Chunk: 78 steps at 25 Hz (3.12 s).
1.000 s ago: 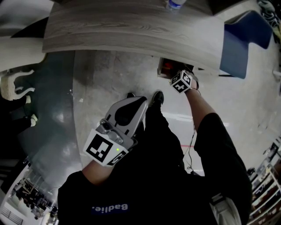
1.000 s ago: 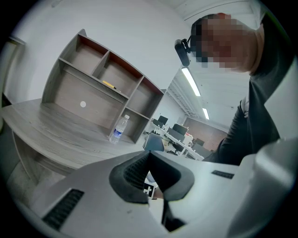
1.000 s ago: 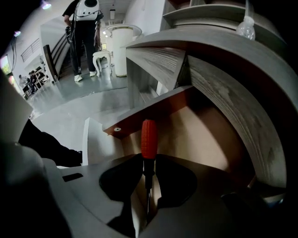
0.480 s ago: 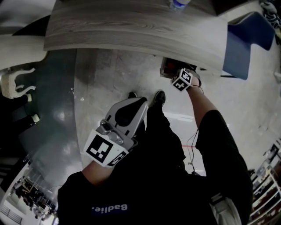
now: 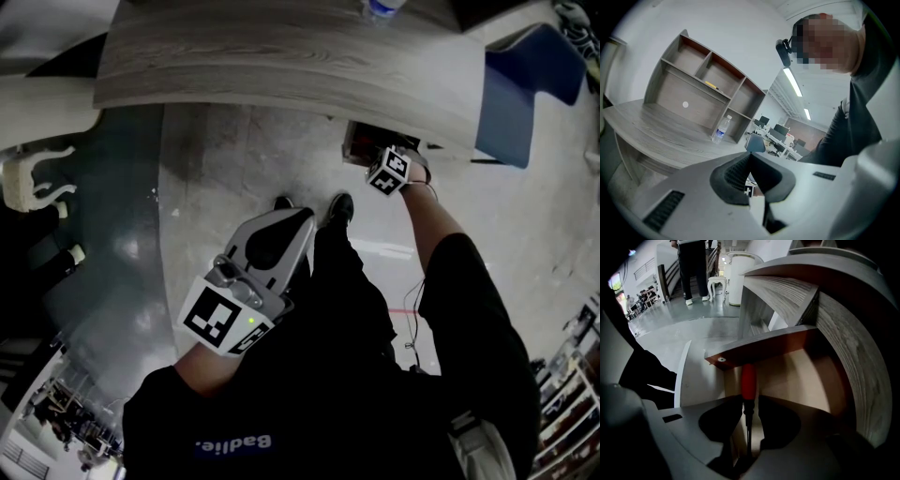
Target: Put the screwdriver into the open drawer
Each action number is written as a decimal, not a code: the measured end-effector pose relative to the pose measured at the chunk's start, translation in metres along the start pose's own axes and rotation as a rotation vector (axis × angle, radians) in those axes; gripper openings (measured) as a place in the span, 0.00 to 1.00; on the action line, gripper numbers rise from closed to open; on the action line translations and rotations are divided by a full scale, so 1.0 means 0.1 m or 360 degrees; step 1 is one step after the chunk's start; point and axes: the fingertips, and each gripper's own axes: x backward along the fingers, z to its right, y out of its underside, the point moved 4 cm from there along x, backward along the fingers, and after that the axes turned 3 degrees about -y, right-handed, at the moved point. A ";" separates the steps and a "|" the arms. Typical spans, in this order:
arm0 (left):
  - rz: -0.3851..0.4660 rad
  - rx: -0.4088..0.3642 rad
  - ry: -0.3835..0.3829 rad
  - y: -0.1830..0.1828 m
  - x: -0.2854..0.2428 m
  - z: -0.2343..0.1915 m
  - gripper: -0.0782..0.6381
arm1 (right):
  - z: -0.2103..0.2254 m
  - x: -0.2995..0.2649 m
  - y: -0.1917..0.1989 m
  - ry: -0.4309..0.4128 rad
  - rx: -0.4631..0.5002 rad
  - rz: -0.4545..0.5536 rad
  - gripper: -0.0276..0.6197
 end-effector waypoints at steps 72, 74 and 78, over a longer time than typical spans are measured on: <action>0.0050 -0.0280 0.0542 -0.75 0.71 1.22 0.11 | -0.93 5.04 -1.61 0.0370 -0.0788 0.1536 0.09; 0.0058 -0.0289 0.0545 -0.77 0.74 1.23 0.11 | -0.96 5.10 -1.63 0.0367 -0.0789 0.1566 0.09; 0.0069 -0.0311 0.0559 -0.80 0.76 1.29 0.11 | -0.98 5.15 -1.65 0.0355 -0.0815 0.1596 0.09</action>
